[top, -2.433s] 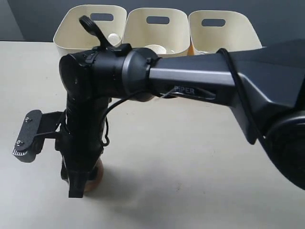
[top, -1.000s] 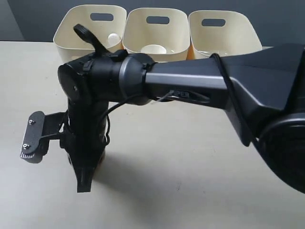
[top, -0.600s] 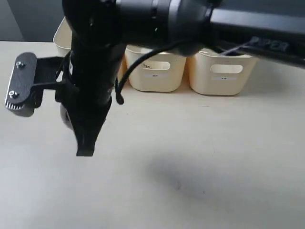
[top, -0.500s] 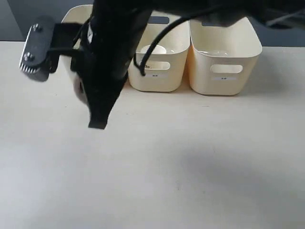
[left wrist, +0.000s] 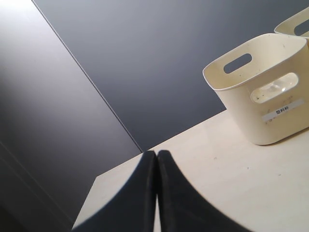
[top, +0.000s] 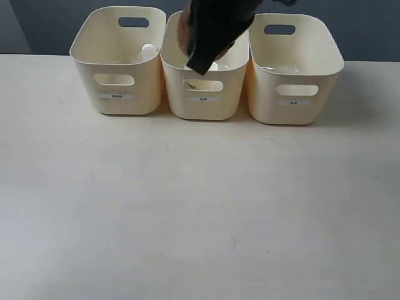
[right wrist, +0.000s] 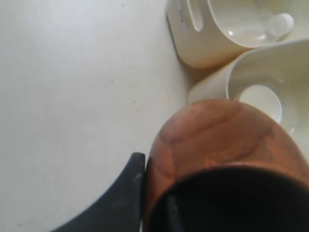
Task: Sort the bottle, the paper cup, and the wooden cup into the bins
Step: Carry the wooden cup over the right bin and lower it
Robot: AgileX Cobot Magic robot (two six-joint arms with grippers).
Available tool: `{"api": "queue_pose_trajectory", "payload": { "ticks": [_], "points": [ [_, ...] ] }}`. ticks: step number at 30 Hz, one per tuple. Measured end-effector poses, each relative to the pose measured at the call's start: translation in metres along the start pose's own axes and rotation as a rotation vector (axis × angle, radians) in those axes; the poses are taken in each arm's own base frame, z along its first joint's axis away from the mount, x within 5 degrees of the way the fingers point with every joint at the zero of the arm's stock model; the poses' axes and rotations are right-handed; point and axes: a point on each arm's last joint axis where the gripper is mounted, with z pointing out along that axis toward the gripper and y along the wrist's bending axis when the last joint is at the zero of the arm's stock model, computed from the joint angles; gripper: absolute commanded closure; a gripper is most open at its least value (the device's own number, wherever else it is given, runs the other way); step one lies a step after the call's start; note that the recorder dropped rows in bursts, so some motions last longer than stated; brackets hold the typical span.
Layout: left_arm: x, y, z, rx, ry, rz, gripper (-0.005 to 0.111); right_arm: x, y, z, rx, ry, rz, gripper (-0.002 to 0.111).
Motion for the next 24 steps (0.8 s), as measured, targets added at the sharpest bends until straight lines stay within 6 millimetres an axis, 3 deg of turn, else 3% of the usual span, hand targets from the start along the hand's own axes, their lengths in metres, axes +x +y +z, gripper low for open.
{"api": "queue_pose_trajectory", "payload": {
  "ticks": [13,18,24],
  "points": [
    [0.0,0.0,0.0,0.0,0.0,0.0,0.107,0.052,-0.073,-0.014,0.164,-0.024,0.319,0.109],
    [0.0,0.0,0.0,0.0,0.0,0.0,0.107,0.067,-0.096,0.0,0.227,-0.03,0.438,0.109],
    [0.0,0.0,0.0,0.0,0.0,0.0,0.107,0.083,-0.114,0.043,0.287,0.05,0.472,0.109]
  ]
}}
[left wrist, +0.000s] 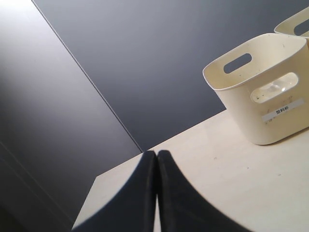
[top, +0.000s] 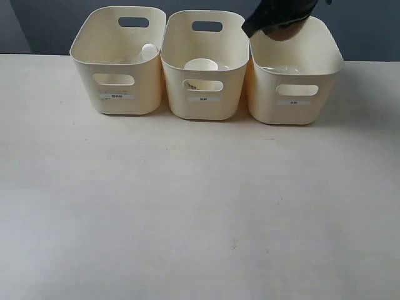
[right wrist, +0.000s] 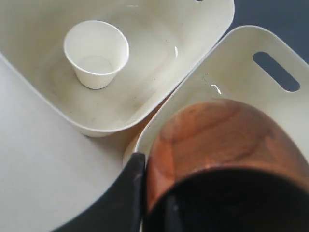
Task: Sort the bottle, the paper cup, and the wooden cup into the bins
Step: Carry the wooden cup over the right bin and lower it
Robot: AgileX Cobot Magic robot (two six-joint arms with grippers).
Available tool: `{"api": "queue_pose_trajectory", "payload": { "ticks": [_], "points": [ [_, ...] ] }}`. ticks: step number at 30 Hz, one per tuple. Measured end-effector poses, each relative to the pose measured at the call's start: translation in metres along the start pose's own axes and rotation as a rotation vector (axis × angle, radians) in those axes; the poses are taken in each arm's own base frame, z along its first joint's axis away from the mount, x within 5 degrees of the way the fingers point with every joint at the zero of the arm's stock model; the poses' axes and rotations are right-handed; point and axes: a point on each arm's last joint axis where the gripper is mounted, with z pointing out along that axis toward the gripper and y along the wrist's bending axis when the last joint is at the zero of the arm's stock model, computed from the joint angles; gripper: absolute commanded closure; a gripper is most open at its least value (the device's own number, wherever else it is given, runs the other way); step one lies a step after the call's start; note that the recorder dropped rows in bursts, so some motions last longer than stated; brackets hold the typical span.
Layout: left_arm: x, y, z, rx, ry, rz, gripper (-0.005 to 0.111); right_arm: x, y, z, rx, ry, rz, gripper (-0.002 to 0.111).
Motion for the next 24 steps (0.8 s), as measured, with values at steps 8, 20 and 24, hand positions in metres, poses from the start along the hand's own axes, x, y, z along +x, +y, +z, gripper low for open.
{"api": "queue_pose_trajectory", "payload": {
  "ticks": [8,20,24],
  "points": [
    [0.0,0.0,0.0,0.0,0.0,0.0,0.107,0.005,-0.005,0.054,0.048,-0.016,0.05,0.109],
    [0.0,0.0,0.0,0.0,0.0,0.0,0.107,0.049,-0.05,0.098,0.035,0.095,0.256,0.109],
    [0.0,0.0,0.0,0.0,0.0,0.0,0.107,0.047,-0.048,0.099,0.028,0.076,0.253,0.109]
  ]
}}
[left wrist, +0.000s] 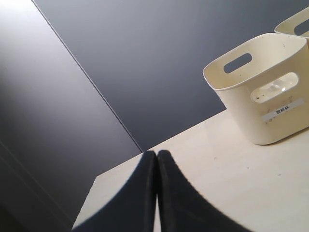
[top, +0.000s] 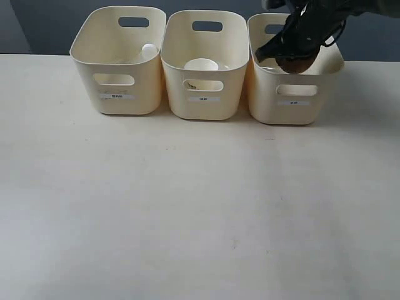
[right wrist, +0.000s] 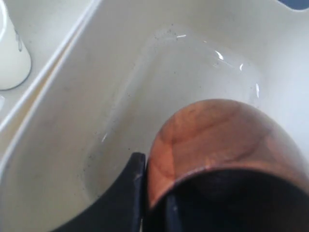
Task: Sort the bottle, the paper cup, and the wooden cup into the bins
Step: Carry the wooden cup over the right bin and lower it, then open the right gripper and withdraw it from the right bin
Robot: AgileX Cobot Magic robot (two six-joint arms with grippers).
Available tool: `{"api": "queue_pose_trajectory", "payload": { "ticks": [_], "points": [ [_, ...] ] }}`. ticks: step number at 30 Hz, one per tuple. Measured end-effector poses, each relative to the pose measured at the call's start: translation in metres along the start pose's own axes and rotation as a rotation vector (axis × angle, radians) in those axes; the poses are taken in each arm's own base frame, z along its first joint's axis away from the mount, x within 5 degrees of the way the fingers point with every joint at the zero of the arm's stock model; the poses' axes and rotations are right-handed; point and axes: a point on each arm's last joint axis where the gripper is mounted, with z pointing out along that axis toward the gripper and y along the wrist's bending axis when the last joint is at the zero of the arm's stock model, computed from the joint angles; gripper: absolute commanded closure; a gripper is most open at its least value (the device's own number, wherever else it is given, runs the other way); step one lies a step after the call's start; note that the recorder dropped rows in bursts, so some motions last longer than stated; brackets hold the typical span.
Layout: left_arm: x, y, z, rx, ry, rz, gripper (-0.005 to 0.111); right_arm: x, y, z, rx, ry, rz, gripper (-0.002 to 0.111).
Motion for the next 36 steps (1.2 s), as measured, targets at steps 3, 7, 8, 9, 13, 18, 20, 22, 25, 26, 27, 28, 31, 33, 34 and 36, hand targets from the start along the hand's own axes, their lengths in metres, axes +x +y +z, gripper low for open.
{"api": "queue_pose_trajectory", "payload": {
  "ticks": [3,7,8,9,13,18,20,22,25,26,27,28,31,33,34,36],
  "points": [
    [0.0,0.0,0.0,0.0,0.0,0.0,0.107,0.0,0.0,0.0,-0.001,-0.003,-0.003,0.109],
    [0.0,0.0,0.0,0.0,0.0,0.0,0.107,0.003,0.001,0.008,-0.006,0.016,-0.003,0.109],
    [0.0,0.0,0.0,0.0,0.0,0.0,0.107,0.004,0.001,0.011,-0.007,0.022,-0.003,0.109],
    [0.0,0.0,0.0,0.0,0.0,0.0,0.107,0.006,0.001,0.016,-0.01,0.031,-0.003,0.109],
    [0.0,0.0,0.0,0.0,0.0,0.0,0.107,0.007,0.001,0.027,-0.012,0.04,-0.002,0.109],
    [0.0,0.0,0.0,0.0,0.0,0.0,0.107,0.007,0.001,0.028,-0.011,0.036,-0.002,0.109],
    [0.0,0.0,0.0,0.0,0.0,0.0,0.107,0.007,0.001,0.028,-0.011,0.037,-0.002,0.109],
    [0.0,0.0,0.0,0.0,0.0,0.0,0.107,0.007,0.001,0.028,-0.012,0.04,-0.002,0.109],
    [0.0,0.0,0.0,0.0,0.0,0.0,0.107,0.007,0.001,0.028,-0.012,0.041,-0.002,0.097],
    [0.0,0.0,0.0,0.0,0.0,0.0,0.107,0.007,0.001,0.028,-0.012,0.042,-0.002,0.089],
    [0.0,0.0,0.0,0.0,0.0,0.0,0.107,0.007,0.001,0.028,-0.012,0.042,-0.002,0.081],
    [0.0,0.0,0.0,0.0,0.0,0.0,0.107,0.007,0.001,0.028,-0.012,0.042,-0.002,0.075],
    [0.0,0.0,0.0,0.0,0.0,0.0,0.107,0.007,0.001,0.028,-0.012,0.04,-0.002,0.067],
    [0.0,0.0,0.0,0.0,0.0,0.0,0.107,0.007,0.001,0.028,-0.012,0.04,-0.002,0.067],
    [0.0,0.0,0.0,0.0,0.0,0.0,0.107,0.007,0.001,0.028,-0.012,0.04,-0.002,0.067],
    [0.0,0.0,0.0,0.0,0.0,0.0,0.107,0.006,0.001,0.028,-0.011,0.038,-0.002,0.067]
  ]
}}
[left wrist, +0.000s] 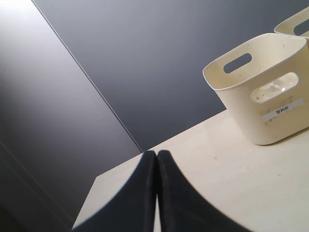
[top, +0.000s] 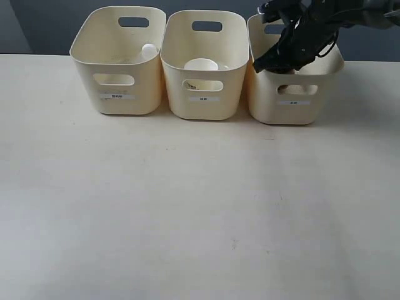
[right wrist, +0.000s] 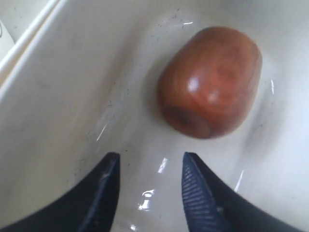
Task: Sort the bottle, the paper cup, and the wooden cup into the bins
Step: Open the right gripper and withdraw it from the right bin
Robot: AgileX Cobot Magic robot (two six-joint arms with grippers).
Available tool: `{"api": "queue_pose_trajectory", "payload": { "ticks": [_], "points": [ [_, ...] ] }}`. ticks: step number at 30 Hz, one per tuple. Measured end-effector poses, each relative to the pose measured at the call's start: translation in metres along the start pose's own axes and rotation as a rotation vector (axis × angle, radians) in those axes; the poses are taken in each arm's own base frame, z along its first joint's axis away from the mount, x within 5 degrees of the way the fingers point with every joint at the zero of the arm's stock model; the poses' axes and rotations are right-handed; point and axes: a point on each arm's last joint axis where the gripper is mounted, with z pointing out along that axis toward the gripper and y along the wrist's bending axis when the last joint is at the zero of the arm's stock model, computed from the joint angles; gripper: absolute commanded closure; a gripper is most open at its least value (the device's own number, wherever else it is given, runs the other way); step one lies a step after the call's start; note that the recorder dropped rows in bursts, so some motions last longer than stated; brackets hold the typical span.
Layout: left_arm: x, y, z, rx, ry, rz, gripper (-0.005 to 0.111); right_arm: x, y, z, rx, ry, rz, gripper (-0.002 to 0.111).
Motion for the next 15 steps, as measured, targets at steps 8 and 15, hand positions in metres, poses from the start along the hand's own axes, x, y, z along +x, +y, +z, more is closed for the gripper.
{"api": "queue_pose_trajectory", "payload": {
  "ticks": [8,15],
  "points": [
    [0.0,0.0,0.0,0.0,0.0,0.0,0.107,-0.0023,-0.0007,0.0,0.007,-0.025,0.0,0.067],
    [0.0,0.0,0.0,0.0,0.0,0.0,0.107,-0.003,-0.0009,0.0,0.01,-0.033,0.0,0.067]
  ]
}}
